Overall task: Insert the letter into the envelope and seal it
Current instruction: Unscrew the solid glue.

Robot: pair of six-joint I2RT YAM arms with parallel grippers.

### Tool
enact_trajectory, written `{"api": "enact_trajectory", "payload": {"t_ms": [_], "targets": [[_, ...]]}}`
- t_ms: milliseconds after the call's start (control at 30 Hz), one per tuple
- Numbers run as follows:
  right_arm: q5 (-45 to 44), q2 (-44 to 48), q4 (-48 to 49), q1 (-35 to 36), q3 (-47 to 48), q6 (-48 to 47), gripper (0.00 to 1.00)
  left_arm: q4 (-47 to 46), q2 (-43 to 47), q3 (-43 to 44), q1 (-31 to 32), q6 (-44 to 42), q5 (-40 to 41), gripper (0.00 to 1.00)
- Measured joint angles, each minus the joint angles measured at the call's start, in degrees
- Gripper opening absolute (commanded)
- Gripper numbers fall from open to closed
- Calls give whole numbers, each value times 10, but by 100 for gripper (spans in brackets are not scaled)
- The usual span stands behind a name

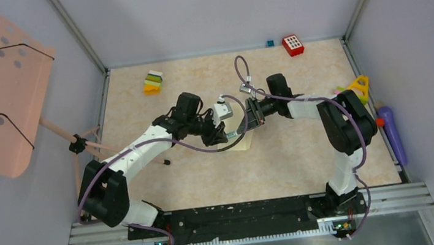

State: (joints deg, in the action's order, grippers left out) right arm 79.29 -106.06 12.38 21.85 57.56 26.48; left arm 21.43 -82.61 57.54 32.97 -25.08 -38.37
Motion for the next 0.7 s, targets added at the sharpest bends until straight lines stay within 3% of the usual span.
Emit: {"api": "enact_trajectory", "payload": {"t_ms": [133, 333, 700], "targets": [[9, 0, -78, -4, 24, -50, 33, -5, 0, 0, 3, 1, -2, 0], [-34, 53, -285, -13, 70, -329, 48, -8, -1, 1, 1, 0, -46, 0], [-52, 301, -182, -14, -170, -632, 47, 93, -90, 65, 1, -37, -215, 0]]}}
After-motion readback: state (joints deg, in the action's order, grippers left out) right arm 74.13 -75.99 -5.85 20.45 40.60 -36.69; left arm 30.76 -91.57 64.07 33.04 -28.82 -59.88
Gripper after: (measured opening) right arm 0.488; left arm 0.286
